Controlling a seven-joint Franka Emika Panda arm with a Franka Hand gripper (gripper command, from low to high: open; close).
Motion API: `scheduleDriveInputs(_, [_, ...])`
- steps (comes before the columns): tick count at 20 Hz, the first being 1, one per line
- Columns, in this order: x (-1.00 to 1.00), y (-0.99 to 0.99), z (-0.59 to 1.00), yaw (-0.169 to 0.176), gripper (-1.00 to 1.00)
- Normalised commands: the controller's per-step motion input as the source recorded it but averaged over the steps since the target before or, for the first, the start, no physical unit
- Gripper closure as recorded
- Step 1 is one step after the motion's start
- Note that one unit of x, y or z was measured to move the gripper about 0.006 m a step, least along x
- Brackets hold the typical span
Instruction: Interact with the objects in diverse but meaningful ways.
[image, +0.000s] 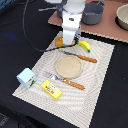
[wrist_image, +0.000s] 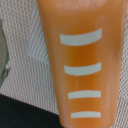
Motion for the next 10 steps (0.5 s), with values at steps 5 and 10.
scheduleDriveInputs(5, [-0.44, -0.06, -0.25, 0.114, -1.0])
scheduleDriveInputs(10, [-0.41, -0.06, -0.25, 0.105, -1.0])
